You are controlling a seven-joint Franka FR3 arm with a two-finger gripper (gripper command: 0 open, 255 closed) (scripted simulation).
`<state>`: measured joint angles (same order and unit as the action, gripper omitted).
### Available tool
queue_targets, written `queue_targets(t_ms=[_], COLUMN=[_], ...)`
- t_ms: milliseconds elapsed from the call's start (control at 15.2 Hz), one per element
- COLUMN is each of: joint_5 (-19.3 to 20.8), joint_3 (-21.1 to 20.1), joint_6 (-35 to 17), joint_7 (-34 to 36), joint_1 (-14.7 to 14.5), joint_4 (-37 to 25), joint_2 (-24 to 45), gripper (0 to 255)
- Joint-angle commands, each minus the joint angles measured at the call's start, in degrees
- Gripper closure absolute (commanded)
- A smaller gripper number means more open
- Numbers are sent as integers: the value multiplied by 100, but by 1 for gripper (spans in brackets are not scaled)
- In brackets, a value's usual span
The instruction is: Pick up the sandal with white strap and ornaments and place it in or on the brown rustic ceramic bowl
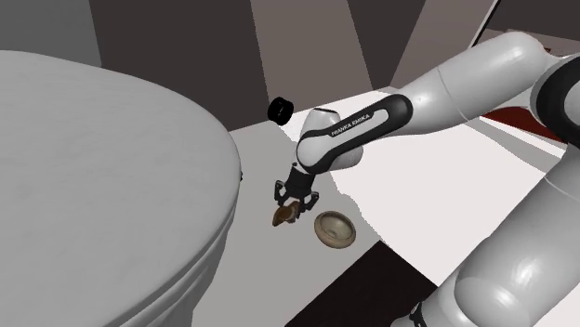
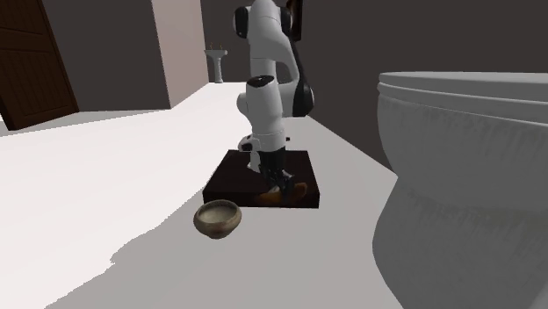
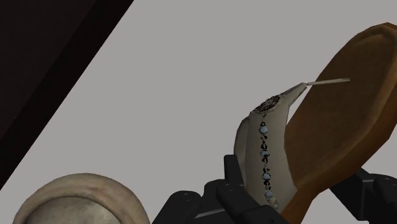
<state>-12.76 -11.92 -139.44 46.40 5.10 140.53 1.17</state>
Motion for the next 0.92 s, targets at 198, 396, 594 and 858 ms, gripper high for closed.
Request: queue_targets(t_ms=[198,396,594,858], joint_5=[-10,47,130,257], joint_3=[401,658,923,1274], joint_6=[97,165,241,352], joint_7=[-815,-1265,-1704,-2277], joint_1=[399,641,886,1213], joint_4=[311,393,412,337], joint_2=[-293,-377,-410,-371], gripper=[255,255,255,255])
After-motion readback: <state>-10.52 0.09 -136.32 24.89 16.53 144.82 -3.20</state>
